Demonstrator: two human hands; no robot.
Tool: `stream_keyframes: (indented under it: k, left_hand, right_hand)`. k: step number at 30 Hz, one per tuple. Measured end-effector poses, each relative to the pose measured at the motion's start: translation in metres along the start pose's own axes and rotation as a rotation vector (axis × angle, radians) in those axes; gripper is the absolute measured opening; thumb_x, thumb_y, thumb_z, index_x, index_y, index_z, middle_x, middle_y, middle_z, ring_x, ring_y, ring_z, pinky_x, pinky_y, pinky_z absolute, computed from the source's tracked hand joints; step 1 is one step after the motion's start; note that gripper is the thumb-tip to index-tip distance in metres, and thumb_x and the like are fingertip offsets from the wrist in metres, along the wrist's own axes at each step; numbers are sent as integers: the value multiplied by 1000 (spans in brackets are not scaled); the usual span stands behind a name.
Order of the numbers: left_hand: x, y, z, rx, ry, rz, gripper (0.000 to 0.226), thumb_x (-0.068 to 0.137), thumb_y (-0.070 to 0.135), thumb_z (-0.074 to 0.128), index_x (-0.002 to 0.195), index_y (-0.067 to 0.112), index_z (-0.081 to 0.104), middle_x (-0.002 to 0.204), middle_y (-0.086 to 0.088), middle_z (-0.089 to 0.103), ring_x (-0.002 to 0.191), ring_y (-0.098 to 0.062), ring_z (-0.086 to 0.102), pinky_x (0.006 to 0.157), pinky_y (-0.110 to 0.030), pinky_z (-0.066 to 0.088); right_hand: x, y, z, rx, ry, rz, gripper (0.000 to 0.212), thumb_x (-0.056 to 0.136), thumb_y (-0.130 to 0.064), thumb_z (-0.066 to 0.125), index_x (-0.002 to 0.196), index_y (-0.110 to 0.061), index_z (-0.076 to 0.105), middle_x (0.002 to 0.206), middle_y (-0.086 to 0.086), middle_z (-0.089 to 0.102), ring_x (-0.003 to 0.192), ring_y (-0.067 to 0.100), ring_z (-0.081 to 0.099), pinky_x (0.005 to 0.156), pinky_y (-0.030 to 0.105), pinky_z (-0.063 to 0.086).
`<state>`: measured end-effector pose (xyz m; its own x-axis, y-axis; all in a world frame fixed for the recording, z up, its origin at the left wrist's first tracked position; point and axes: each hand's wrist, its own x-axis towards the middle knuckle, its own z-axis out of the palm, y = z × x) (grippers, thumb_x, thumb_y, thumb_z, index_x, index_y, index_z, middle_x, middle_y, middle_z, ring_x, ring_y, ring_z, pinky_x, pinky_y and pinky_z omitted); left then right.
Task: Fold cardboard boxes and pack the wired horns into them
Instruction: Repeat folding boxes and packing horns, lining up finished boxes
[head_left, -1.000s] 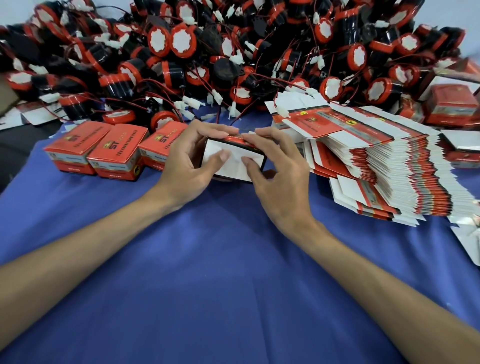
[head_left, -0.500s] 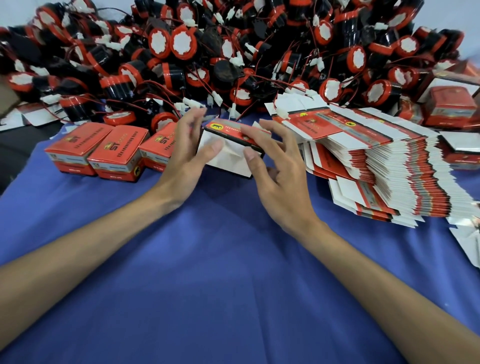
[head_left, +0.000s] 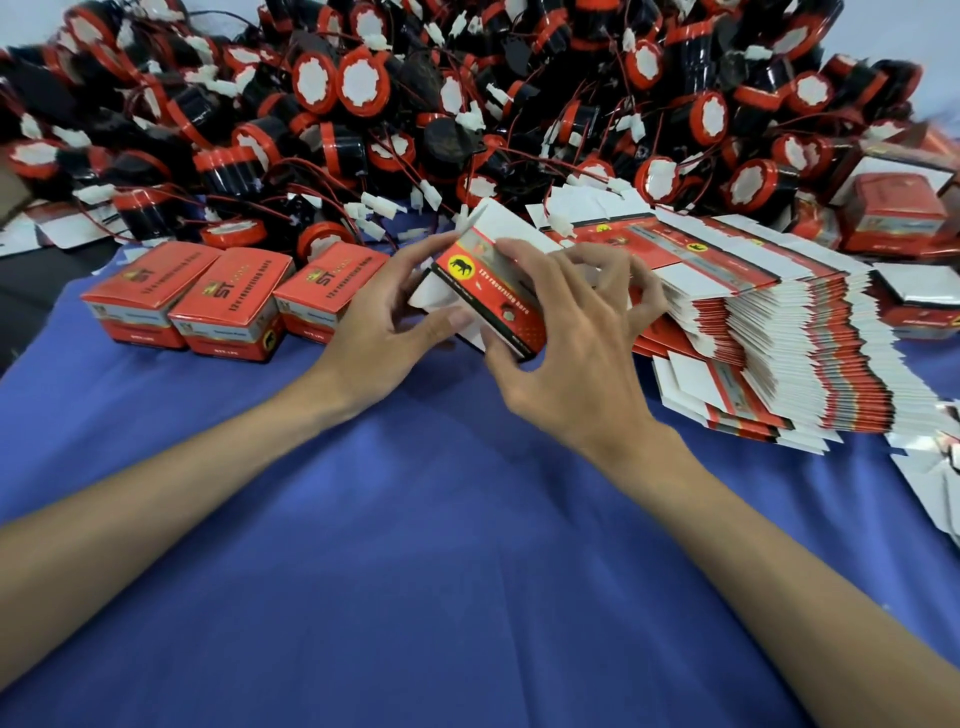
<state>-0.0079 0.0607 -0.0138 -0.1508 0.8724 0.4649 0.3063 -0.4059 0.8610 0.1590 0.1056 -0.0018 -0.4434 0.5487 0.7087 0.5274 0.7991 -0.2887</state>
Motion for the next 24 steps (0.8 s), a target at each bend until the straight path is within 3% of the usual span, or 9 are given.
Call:
stream_keyframes:
  k: [4,7,9,11,14,18,24]
  left_hand:
    - [-1,-2,-1,117,12,73,45,87,36,60,127,38,41,119,38,56,119,6,53,78,-12,52]
    - [-1,-6,-2,167,-3,14,51,87,34,65,131,38,41,126,25,53,124,0,51,83,-32,57]
    - [-1,-9,-3,258,-23,41,55,88,25,66,135,33,39,125,24,51,116,8,53,87,-24,54]
    - [-1,-8,-4,295,-40,69,55,88,25,66,136,29,39,123,26,50,111,13,53,85,-13,50]
    - [-2,-7,-3,274,-58,60,56,85,31,61,136,27,38,125,22,49,113,15,51,85,-9,47]
    - [1,-8,-3,179,-123,-3,56,83,27,63,134,30,38,129,16,49,119,9,50,95,-15,46]
    - [1,-8,-4,139,-162,-3,54,83,28,64,131,33,39,128,9,49,118,7,51,95,-14,44]
  right_hand:
    - [3,0,0,-201,81,-141,42,79,-33,61,114,-9,63,98,-4,68,110,20,55,106,46,16]
    - [4,5,1,70,-86,-55,51,79,-34,69,119,-6,55,101,1,68,100,16,59,106,31,23]
    - [1,6,2,272,-188,56,57,78,-28,76,124,-8,49,108,2,64,100,14,55,97,22,30]
    - [-1,7,4,356,-232,118,60,76,-25,78,126,-10,47,108,-3,60,101,18,58,96,26,39]
    - [1,6,3,430,-215,131,59,75,-21,79,124,-10,47,103,-4,60,94,20,63,89,42,52]
    - [2,8,-1,477,-227,140,60,75,-19,81,123,-10,46,98,-7,60,81,7,64,73,25,55]
    - [3,13,-4,500,-285,138,60,75,-15,79,121,-12,41,100,0,63,83,17,65,73,36,55]
